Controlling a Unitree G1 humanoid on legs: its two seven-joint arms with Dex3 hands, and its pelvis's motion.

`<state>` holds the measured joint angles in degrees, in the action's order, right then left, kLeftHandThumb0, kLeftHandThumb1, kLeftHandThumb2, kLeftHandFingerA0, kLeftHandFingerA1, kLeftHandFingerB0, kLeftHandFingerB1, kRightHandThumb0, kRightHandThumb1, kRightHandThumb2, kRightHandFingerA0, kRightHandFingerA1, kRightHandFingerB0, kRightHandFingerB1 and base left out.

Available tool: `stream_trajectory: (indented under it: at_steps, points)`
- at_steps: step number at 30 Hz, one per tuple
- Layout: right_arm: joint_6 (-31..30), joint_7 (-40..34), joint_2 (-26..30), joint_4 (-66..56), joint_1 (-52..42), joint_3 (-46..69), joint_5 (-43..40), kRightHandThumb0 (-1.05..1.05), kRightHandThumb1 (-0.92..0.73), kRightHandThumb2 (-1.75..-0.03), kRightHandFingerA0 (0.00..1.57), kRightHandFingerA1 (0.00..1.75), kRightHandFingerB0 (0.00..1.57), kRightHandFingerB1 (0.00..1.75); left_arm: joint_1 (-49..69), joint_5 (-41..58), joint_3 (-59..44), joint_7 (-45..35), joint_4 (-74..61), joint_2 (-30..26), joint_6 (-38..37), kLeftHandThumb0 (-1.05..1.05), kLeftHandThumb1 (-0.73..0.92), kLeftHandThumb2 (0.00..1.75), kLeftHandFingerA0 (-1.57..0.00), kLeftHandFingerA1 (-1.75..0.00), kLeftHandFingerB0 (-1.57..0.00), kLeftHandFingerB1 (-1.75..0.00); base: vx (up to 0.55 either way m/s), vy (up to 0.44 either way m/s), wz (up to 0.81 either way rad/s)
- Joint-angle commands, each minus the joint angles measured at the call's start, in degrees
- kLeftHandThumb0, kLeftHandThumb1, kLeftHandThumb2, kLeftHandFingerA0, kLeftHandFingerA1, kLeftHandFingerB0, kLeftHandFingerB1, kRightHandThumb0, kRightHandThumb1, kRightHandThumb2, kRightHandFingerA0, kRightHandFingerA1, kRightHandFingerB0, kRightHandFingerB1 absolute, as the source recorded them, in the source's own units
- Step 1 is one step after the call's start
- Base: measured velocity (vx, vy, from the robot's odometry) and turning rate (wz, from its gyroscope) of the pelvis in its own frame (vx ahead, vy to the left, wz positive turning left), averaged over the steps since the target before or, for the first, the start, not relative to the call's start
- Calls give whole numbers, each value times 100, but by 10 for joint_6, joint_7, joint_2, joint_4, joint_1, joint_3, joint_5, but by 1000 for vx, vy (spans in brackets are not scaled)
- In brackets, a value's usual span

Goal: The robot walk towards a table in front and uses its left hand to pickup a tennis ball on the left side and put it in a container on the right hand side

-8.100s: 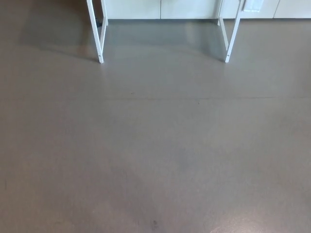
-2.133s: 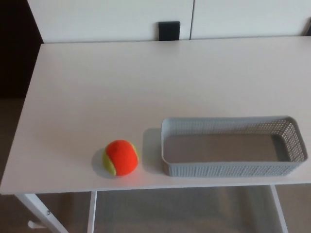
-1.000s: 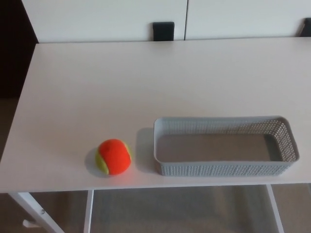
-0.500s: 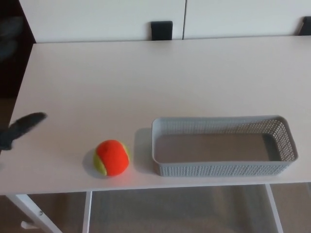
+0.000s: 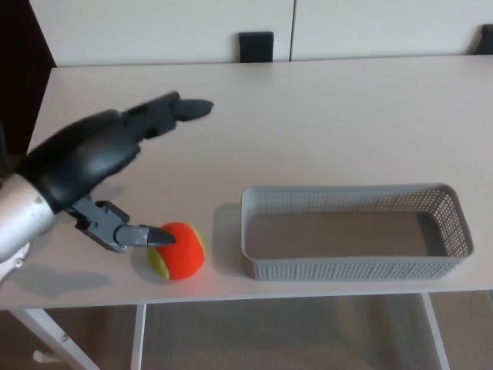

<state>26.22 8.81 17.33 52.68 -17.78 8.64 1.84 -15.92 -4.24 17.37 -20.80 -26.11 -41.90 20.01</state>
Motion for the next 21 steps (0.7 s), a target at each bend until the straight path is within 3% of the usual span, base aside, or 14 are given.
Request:
stream_trajectory:
  at_steps: [1,5,12,21]
  points:
    - [-13,2,16,-1,3,4,-4,-40,-49,-54,56,50,48,43,-47,-109,82,-84,15,-43,123,-25,26,64,0,-25,-2,-26,0,0,0]
    - [-32,1,17,-36,-9,3,-3,-38,-50,-55,54,48,47,42,-65,-126,107,-99,21,-51,135,-37,30,66,0,-13,-3,-17,0,0,0]
    - [-43,-4,19,-43,-8,-2,3,-41,-51,-55,55,47,49,41,-84,-158,130,-118,26,-54,150,-41,32,65,0,-7,-5,-14,0,0,0]
    - [-49,-3,20,-63,-18,-7,4,-42,-51,-55,54,48,48,41,-61,-226,145,-85,34,-15,143,-37,30,66,-1,-21,-6,-26,0,0,0]
